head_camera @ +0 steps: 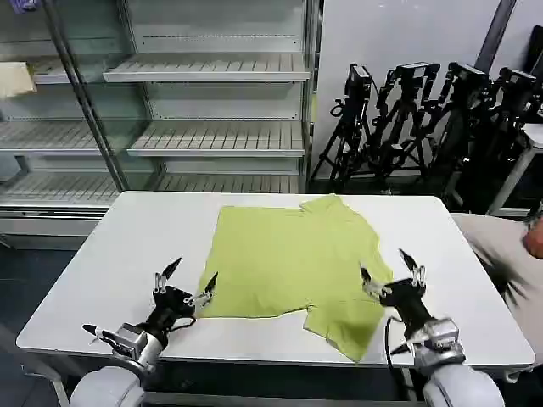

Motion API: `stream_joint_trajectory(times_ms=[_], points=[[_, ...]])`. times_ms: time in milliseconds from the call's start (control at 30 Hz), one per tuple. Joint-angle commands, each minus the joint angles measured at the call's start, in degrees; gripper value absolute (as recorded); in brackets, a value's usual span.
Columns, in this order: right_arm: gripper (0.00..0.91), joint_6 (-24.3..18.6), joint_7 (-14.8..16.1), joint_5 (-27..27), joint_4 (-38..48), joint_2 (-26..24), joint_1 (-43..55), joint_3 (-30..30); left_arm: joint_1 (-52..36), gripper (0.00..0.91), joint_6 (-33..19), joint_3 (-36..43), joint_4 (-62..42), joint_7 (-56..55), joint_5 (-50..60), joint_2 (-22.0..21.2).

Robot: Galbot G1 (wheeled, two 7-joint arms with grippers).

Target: Fold and organize the clothes.

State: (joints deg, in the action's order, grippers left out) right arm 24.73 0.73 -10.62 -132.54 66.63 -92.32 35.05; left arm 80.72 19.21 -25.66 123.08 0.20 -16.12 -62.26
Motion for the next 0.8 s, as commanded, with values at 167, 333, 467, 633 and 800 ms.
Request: stream_joint_trajectory(times_ms=[167,333,467,633,800], points=[[0.907,5.36,-1.16,-4.30,-5.09,-1.53,-10.82,0.95,2.92,0.907,13.91,0.94,2.48,-7.69,-13.74,2.61],[0.907,6.42,-1.78,-4.06,-3.35,-0.59,-8.50,-1.38,3.08,0.907,13.89,-0.49,1.30,-7.83,-14.54,3.16],[0.907,6.65,-2.13,-3.40,-2.46,-0.01,-7.44,-3.31,3.01,0.907,13.87,-1.08,0.78,-8.13,-14.55,3.39],[0.907,6.79,-3.08,-2.01,-1.52,0.41,-6.30,-5.33,2.62,0.907,13.87,-1.83,-0.34,-8.16,-15.05,3.43],[0.907,8.34,-4.05,-2.05,-1.97,0.57,-6.43,-5.91,3.30,0.907,13.87,-1.59,0.57,-7.97,-14.99,2.92]])
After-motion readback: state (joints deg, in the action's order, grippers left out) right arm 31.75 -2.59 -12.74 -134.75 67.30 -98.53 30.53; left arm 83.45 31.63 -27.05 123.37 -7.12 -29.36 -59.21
